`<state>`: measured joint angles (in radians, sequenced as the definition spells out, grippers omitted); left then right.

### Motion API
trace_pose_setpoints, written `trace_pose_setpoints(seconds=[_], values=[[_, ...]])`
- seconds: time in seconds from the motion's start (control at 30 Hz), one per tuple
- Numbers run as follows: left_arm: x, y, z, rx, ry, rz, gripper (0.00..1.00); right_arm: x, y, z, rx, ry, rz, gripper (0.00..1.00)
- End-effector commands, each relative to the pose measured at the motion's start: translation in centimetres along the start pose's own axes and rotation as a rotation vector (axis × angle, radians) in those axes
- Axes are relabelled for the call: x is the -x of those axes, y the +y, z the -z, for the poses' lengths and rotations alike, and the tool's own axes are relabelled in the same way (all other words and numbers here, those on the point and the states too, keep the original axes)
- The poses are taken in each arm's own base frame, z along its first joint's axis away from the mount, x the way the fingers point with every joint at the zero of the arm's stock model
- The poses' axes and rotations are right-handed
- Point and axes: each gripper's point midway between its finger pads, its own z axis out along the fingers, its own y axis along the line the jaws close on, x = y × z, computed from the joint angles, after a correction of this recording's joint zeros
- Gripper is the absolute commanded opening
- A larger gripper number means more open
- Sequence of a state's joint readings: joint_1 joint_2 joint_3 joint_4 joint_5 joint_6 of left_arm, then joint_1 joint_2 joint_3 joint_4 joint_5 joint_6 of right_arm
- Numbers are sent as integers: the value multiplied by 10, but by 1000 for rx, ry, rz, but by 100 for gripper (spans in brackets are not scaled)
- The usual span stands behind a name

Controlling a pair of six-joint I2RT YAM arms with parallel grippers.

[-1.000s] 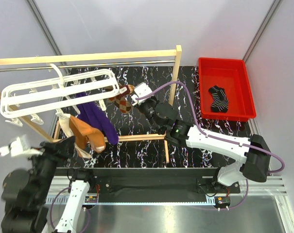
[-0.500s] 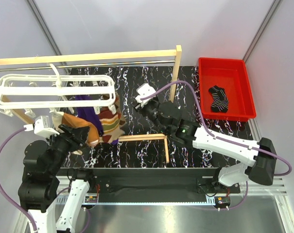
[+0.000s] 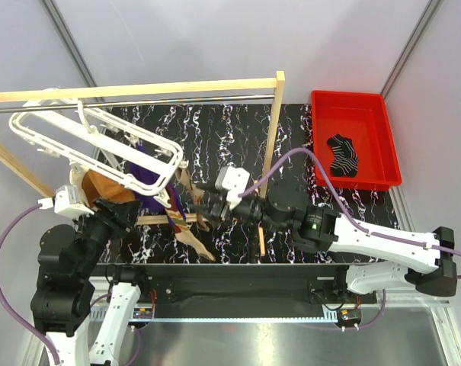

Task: Clip the socks to the hanger
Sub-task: Rotate the hanger.

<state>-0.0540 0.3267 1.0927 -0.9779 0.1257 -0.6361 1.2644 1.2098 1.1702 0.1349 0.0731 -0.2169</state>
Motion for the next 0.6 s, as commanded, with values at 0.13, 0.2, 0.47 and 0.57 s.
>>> trace_pose_setpoints(seconds=[0.13,0.2,0.47,0.57], values=[[12,-3,8,-20,-68,-46,54,22,60,8,216,-72,-57,50],[13,-3,10,-18,-73,-51,55,22,73,5,274,-78,-60,48],[12,-11,9,-59,-57,-52,55,32,116,-4,480,-140,-173,42],[14,-15,11,-70,-57,-51,54,22,132,-15,543,-152,-202,44]])
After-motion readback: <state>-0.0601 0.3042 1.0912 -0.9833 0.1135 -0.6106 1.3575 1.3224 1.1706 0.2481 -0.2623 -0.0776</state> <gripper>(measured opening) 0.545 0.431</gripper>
